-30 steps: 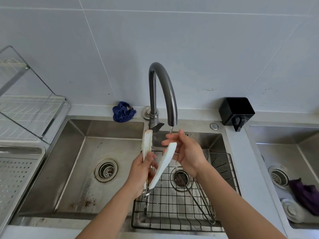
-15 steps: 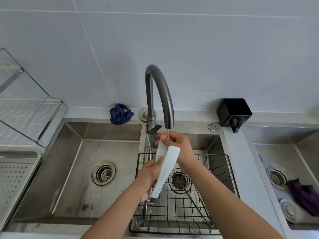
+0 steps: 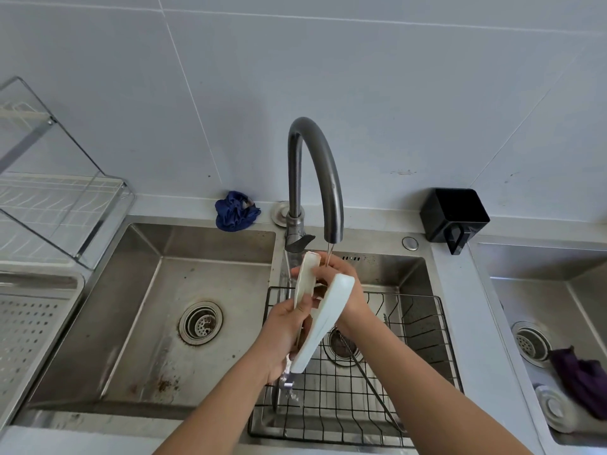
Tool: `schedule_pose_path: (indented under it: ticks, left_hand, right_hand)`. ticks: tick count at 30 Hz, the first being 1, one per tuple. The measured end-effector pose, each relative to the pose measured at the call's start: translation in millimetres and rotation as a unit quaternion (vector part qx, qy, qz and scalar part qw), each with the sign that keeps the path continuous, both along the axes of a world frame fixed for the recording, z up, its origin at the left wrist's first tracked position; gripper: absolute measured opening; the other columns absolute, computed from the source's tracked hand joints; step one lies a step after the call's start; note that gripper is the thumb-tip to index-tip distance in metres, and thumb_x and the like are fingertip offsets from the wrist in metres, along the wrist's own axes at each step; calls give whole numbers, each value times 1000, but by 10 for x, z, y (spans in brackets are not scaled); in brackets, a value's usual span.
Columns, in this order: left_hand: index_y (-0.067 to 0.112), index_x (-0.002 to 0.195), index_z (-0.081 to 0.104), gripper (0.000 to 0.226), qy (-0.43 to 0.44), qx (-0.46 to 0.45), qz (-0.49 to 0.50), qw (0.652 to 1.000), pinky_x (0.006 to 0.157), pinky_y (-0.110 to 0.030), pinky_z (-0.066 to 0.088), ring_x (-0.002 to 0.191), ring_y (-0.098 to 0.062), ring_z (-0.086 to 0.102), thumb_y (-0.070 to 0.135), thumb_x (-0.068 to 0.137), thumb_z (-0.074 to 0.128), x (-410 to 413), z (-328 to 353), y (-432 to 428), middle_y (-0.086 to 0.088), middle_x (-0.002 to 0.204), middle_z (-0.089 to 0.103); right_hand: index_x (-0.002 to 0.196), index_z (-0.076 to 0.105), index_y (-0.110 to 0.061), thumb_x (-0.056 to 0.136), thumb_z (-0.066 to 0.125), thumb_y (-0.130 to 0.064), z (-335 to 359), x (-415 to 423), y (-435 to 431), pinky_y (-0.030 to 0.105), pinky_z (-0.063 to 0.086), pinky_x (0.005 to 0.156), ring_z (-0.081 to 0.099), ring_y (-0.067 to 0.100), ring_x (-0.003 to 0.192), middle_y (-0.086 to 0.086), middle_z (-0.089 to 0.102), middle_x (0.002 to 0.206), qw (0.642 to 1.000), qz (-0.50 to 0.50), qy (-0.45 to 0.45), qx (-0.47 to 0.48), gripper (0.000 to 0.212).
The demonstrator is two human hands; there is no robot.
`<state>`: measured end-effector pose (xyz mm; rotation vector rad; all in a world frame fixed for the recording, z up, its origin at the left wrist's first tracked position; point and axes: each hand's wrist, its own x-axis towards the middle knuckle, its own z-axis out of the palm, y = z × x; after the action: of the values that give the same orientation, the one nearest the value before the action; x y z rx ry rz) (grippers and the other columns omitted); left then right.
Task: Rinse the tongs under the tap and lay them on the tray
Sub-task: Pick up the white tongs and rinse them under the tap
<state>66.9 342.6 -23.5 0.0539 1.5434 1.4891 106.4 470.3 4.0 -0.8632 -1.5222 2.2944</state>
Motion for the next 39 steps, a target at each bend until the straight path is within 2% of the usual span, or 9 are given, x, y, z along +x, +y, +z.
schedule_pose_path:
  ticks: [10,15,20,23,25,30,33,36,39]
  left_hand:
    - [20,97,74,28,-20,-6,-4,1000,39,-18,39,41,-8,53,43,99,57,-17,10,-10,4,57,64]
    - [24,82,69,25,-46,-9,-29,998,39,-19,39,40,-13,51,35,100,56,12,15,-6,-2,57,62]
    - [24,84,74,30,-24,-18,-45,999,41,-20,42,45,-11,57,43,99,56,34,27,-11,-1,61,67]
    - [19,84,71,20,-39,-12,-36,999,40,-22,40,40,-14,53,38,87,63,46,3,-57,-3,55,61]
    - [20,84,72,23,-27,-17,-27,999,39,-22,40,39,-13,54,40,92,63,35,-18,-87,-1,53,61]
    - [27,89,76,39,20,-9,-30,999,51,-27,47,62,-23,61,60,90,56,84,31,-59,-11,80,68]
    - [41,94,74,34,18,-1,-4,1000,60,-32,54,73,-19,69,65,88,51,100,46,-76,-6,91,75]
    - [33,108,70,27,18,8,18,1000,50,-32,55,62,-26,67,49,101,49,61,44,-95,-8,84,72]
    - [10,107,68,23,25,0,24,999,36,-22,42,43,-20,57,23,104,50,29,70,-45,-6,61,64]
  right_hand:
    - [104,65,-6,99,46,3,15,-52,16,35,59,63,70,27,81,25,75,102,998,32,-24,56,21]
    - [98,60,6,97,68,-17,-29,-68,-9,55,59,72,74,43,78,24,71,79,990,-30,-28,135,25]
    - [64,46,-5,100,64,-18,-148,-38,-69,48,46,61,54,30,65,16,49,65,985,-89,-53,138,42]
    - [87,62,-13,91,65,-17,-173,26,-137,44,55,71,71,30,83,10,78,88,995,-29,-28,96,6]
    - [106,64,-16,88,65,-10,-202,59,-145,33,58,70,72,18,85,2,80,97,996,1,-7,90,19]
    - [59,60,-36,101,62,-22,-166,-14,-165,25,43,52,49,5,51,-13,54,52,978,-113,-32,170,44]
    - [67,62,-28,104,56,-18,-141,-34,-154,25,46,48,57,12,52,-1,67,61,990,-86,-14,108,38]
    - [90,72,-23,100,53,-13,-133,-19,-136,32,55,59,68,27,72,21,76,91,997,-19,-19,67,23]
    - [66,66,-26,96,63,-33,-123,30,-98,34,49,59,59,25,64,8,69,69,992,-41,-34,112,31]
